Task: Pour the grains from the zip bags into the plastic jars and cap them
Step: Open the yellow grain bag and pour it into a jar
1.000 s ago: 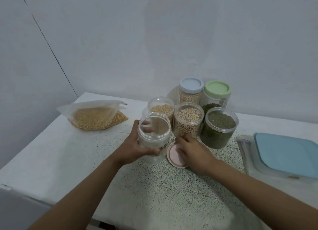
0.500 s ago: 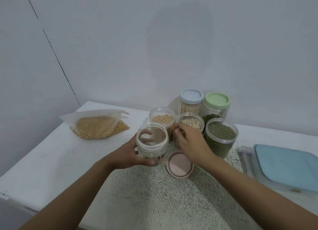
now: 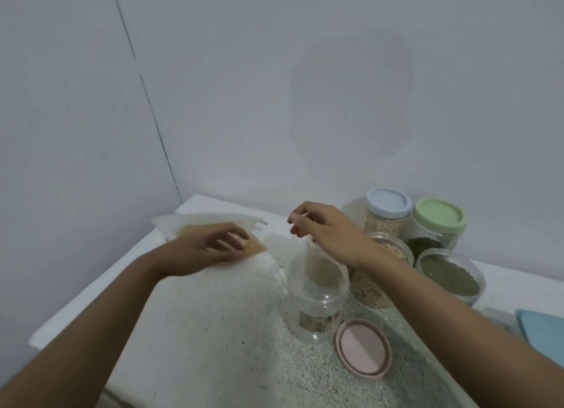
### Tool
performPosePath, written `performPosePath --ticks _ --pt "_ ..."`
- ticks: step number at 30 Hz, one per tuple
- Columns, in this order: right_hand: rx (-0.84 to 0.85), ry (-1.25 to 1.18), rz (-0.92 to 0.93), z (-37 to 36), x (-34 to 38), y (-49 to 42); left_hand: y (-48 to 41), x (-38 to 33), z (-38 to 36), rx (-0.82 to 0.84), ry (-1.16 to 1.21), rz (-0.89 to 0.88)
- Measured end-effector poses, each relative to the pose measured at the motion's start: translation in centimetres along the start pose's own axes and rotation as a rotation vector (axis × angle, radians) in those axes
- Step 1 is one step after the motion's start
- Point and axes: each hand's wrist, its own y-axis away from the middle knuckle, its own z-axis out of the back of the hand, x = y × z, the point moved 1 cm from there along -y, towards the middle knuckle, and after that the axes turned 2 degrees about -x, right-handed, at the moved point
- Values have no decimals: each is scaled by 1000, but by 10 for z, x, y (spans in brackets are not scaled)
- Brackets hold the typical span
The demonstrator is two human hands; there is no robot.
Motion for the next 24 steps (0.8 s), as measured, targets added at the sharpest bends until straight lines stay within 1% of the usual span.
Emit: performPosePath --ticks 6,8,10,12,14,16,21,24 --pt "274 328 -45 -34 26 -61 -7 21 79 -157 -33 23" --pt "368 446 -60 -48 36 -83 -16 36 102 -177 -57 36" --pt "425 586 -79 -56 42 -98 -29 51 116 -170 -116 39" --pt "425 710 -122 -70 47 -121 -45 71 131 -157 -208 43" --pt "376 810 -141 -83 47 -143 -63 90 136 -144 -293 49" --pt "312 855 -151 -99 46 -162 -84 109 134 -91 -346 39" --pt "246 838 -225 -136 28 -191 -124 142 117 108 -400 64" --pt "276 758 -278 -154 12 -197 -137 155 113 190 -428 42"
